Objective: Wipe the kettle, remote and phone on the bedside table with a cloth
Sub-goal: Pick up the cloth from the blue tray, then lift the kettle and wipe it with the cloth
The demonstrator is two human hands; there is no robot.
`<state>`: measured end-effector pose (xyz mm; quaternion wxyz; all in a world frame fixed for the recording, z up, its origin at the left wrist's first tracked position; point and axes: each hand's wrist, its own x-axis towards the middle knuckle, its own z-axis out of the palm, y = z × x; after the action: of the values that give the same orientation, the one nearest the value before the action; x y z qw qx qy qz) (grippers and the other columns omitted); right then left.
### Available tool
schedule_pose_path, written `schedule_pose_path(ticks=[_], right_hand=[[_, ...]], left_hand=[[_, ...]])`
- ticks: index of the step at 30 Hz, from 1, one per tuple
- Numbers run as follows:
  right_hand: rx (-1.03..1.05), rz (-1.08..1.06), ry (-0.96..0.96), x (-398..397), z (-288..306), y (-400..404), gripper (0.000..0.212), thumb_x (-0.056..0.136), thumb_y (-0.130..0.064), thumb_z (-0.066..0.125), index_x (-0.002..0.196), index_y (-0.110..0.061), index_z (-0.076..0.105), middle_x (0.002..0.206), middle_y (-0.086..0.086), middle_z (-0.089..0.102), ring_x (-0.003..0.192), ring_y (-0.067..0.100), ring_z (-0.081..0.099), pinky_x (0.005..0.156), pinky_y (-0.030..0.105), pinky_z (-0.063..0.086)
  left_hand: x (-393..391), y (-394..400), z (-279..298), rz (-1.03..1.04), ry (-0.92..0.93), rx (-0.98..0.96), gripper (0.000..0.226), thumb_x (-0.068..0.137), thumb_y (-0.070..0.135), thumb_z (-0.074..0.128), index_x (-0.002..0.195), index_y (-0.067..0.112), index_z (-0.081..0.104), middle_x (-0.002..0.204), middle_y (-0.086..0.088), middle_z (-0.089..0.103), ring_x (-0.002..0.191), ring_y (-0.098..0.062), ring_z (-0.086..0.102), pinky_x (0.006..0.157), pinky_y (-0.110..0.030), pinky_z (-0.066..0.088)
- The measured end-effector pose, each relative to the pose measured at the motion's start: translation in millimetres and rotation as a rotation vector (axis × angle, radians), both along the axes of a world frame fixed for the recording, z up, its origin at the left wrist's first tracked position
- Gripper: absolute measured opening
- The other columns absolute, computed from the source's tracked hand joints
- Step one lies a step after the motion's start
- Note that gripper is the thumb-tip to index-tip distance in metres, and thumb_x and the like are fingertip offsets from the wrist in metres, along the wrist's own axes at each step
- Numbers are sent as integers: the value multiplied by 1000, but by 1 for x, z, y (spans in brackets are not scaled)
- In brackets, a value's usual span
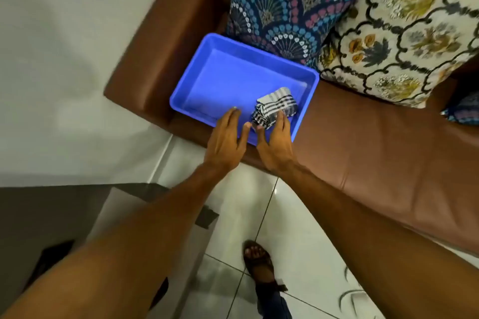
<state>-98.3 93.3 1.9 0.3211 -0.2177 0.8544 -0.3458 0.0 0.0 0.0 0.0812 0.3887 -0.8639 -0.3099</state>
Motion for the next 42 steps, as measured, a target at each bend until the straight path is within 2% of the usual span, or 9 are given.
schedule_pose_path(ticks=[4, 7, 11, 15, 21, 26, 31, 36, 42], right_hand=[[-21, -141, -114, -25, -35, -20, 60, 109, -19, 50, 161, 1, 29, 161, 24, 38, 150, 37, 41, 124, 46, 34], [-17, -190, -163, -35, -55, -25, 56, 104, -10, 51, 157, -1, 34, 149, 22, 50, 134, 40, 55, 113, 48, 45], [-16, -210, -185, -43, -74, -16, 53, 100, -7, 52, 152, -2, 41, 146, 19, 55, 129, 39, 57, 109, 48, 49], [-22, -232, -210, -38, -74, -6, 52, 98, -4, 54, 149, -5, 44, 145, 18, 55, 130, 37, 57, 109, 44, 47], [72, -140, -235, -27, -63, -3, 78, 100, -11, 57, 165, 3, 16, 169, 19, 31, 154, 37, 35, 125, 45, 34], [110, -61, -179, 5, -46, -7, 87, 102, -17, 61, 167, 1, 7, 175, 15, 19, 162, 31, 20, 128, 32, 19], [89, 155, -109, 81, -14, -24, 80, 98, -11, 61, 164, 2, 18, 164, 18, 37, 152, 34, 37, 116, 23, 30], [9, 437, -143, 191, 27, -34, 79, 104, -31, 61, 168, -11, 19, 170, 8, 35, 156, 26, 38, 124, 37, 39], [95, 721, -265, 309, 48, -16, 77, 102, -50, 62, 164, -18, 30, 160, 3, 51, 144, 26, 54, 104, 25, 44]], left_hand=[[-47, -24, -53, -96, -100, 90, 32, 111, 23, 49, 121, -1, 68, 123, -25, 69, 117, -44, 66, 95, -52, 52], [-86, -40, -83, -50, -124, 106, 31, 107, 23, 56, 122, 0, 69, 125, -26, 67, 119, -43, 64, 98, -51, 50], [-122, -47, -109, -51, -193, 139, 60, 101, 39, 66, 148, 5, 51, 147, -22, 53, 139, -42, 46, 112, -49, 42], [-138, -45, -120, -29, -279, 292, 78, 95, 31, 75, 156, 7, 34, 155, -23, 46, 143, -43, 47, 116, -51, 43], [-118, -49, -103, 230, -124, 564, 43, 91, 20, 80, 127, 4, 62, 126, -16, 73, 116, -31, 71, 98, -43, 60], [-58, -58, -50, 506, 243, 706, 25, 93, 18, 78, 109, 13, 59, 99, 0, 74, 96, -24, 73, 73, -25, 62], [51, -71, 27, 608, 440, 676, 26, 91, 12, 78, 101, 21, 55, 102, -1, 76, 90, -17, 75, 85, -36, 65], [190, -69, 113, 775, 665, 699, 36, 88, 19, 82, 116, 23, 59, 116, -7, 79, 102, -23, 80, 85, -38, 67], [354, -27, 177, 1051, 881, 620, 46, 89, 12, 82, 132, 14, 66, 126, -13, 78, 116, -33, 75, 101, -56, 60]])
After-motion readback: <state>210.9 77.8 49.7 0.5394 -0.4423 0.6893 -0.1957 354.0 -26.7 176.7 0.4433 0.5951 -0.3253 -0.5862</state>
